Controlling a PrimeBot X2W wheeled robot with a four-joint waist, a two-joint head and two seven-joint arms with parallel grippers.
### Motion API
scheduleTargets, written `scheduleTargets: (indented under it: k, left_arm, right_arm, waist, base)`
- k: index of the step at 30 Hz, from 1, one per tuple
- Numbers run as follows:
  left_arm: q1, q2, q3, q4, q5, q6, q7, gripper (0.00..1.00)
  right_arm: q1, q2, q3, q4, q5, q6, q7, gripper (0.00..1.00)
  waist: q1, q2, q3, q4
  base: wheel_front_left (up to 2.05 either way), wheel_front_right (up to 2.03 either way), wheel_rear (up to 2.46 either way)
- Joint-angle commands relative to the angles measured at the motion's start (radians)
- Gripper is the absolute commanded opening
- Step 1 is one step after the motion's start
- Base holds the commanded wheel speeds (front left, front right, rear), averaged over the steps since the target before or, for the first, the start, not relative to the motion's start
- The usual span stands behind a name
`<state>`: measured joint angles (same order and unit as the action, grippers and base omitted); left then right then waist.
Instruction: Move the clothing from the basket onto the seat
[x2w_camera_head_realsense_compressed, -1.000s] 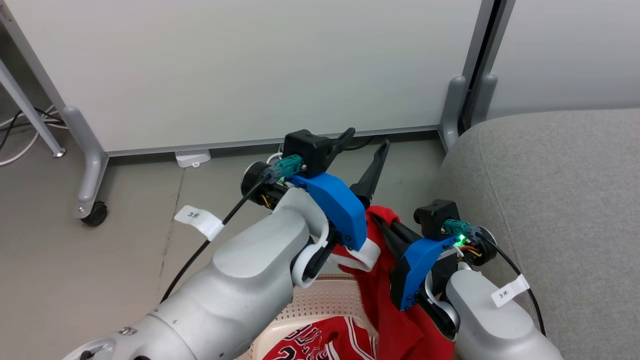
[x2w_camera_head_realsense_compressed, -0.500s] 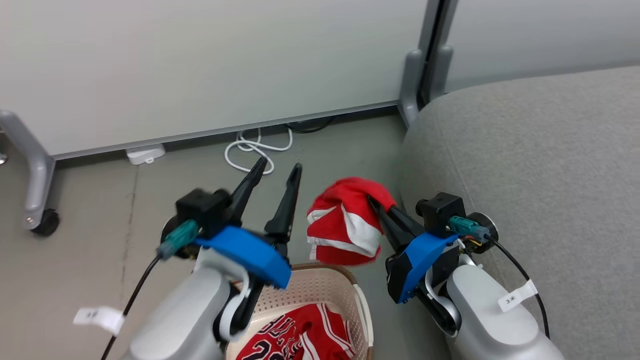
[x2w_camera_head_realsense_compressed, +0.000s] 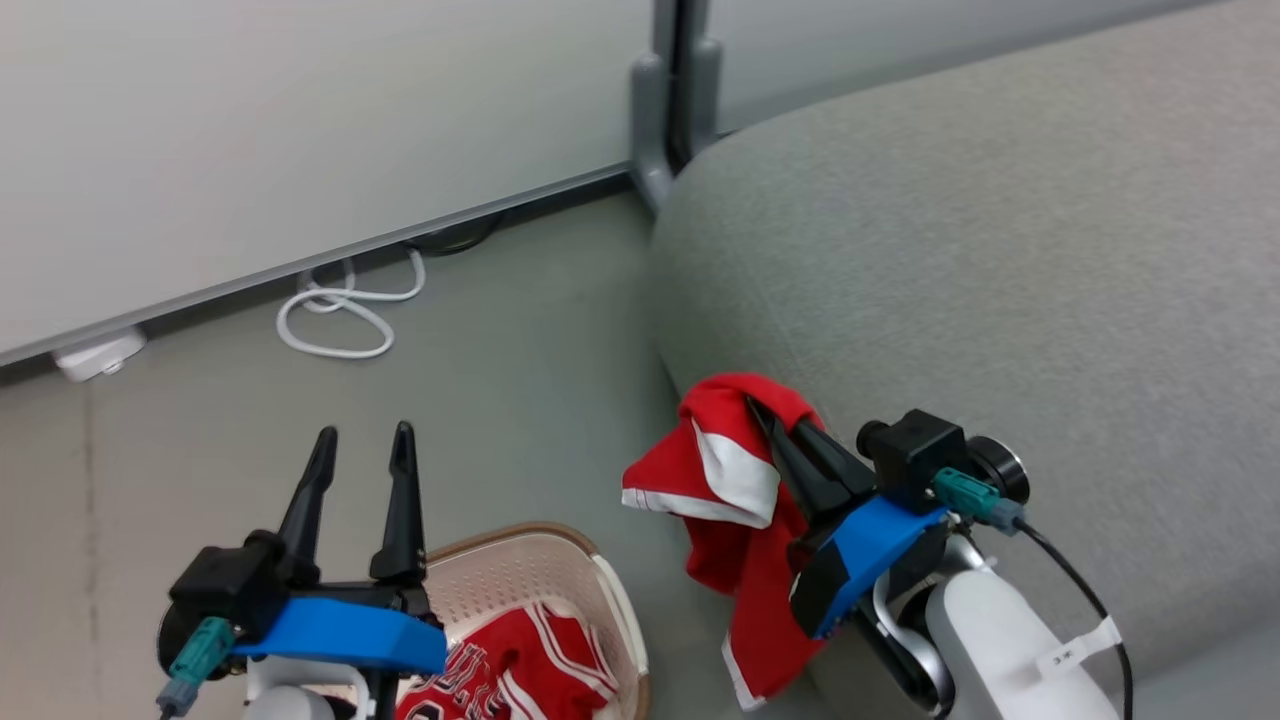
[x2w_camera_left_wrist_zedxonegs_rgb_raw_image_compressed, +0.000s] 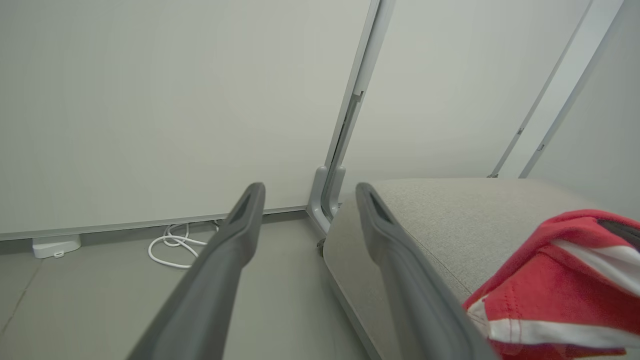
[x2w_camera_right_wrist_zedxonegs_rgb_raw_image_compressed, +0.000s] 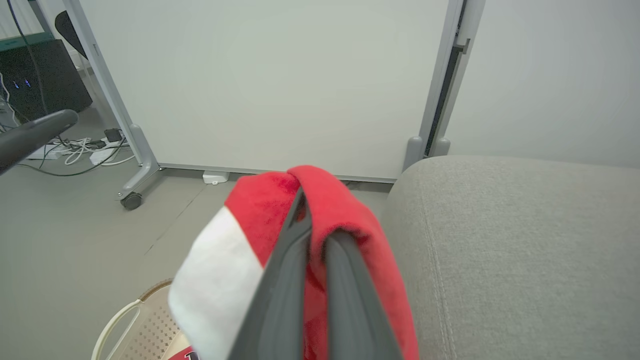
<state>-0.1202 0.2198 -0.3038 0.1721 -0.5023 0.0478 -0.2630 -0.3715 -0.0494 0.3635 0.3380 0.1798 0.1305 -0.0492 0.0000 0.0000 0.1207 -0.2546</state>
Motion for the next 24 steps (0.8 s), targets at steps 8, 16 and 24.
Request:
scheduleTargets:
  k: [8, 16, 24]
  left_arm:
    - [0.077, -0.027, 0.095, -0.025, 0.106, -0.067, -0.003, 1.0]
    - [0.062, -0.039, 0.119, 0.007, 0.156, -0.106, -0.003, 1.0]
    - [0.052, -0.043, 0.13, 0.02, 0.181, -0.122, -0.003, 1.0]
  right_arm:
    - [0.104, -0.002, -0.041, -0.163, -0.011, 0.0, 0.054, 0.0]
    - [0.149, -0.001, -0.056, -0.22, 0.011, 0.0, 0.064, 0.0]
    - [0.159, -0.001, -0.064, -0.229, 0.025, 0.0, 0.049, 0.0]
  waist:
    - [0.0, 0.0, 0.027, -0.147]
    - [0.0, 0.0, 0.059, -0.251]
    - [0.0, 0.0, 0.078, -0.275]
  base:
    - [0.0, 0.0, 0.0]
    - [0.0, 0.0, 0.0]
    - [0.0, 0.0, 0.0]
